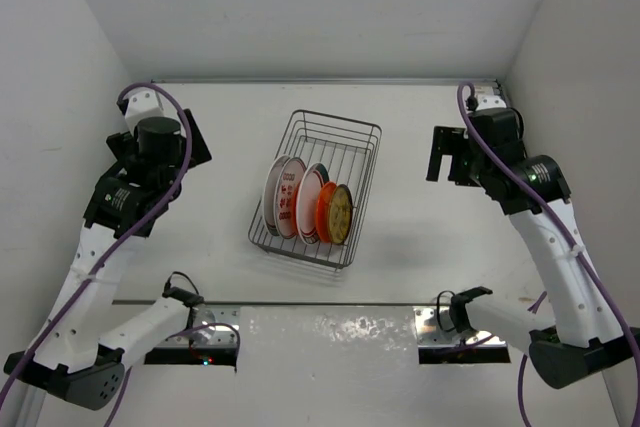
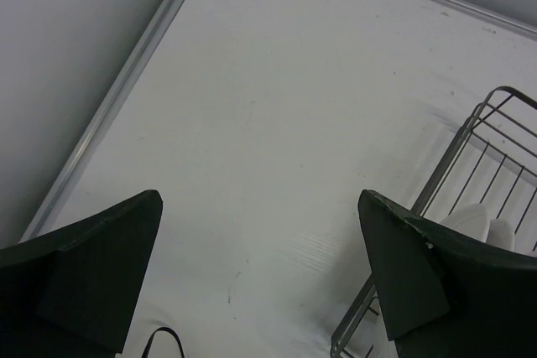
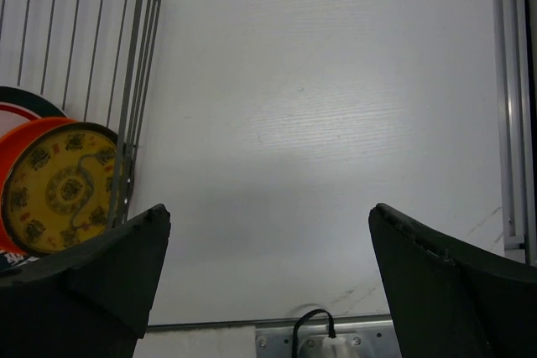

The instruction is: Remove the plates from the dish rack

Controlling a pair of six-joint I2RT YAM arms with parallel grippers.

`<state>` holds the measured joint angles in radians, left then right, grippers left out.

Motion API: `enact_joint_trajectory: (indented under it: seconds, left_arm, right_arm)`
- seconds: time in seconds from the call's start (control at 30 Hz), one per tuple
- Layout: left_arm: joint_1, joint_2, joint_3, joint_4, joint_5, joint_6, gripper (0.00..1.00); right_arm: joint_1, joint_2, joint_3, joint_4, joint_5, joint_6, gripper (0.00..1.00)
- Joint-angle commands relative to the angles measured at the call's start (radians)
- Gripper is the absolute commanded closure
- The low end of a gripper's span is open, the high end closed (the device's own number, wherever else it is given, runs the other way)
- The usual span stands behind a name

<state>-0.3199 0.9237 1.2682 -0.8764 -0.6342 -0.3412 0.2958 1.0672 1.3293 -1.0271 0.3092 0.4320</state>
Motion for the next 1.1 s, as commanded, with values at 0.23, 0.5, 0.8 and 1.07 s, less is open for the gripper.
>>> enact_joint_trajectory:
  seconds: [0.23,0.5,0.8,1.07]
  left_arm:
    - [-0.031,-0.005,0.051,-0.009,-0.064,-0.028,0.0]
    - [-0.039,-0.002,0.04,-0.003,-0.039,-0.082,0.0]
    - [-0.057,0.16,0.181,-0.027,0.304,0.001,0.02]
    - [-0.133,0.329,0.212,-0.075,0.43,0.068,0.19]
  right_arm:
    - [-0.004,-0.016,-0.007,0.125,-0.142,0.106,0.01]
    - [0.214,0.179,0.127,0.265,-0.138,0.271,0.01]
    - [0.358,0.321,0.277,0.082,0.194,0.403,0.01]
    - [0.353,0.232,0.225,-0.017,0.333,0.327,0.01]
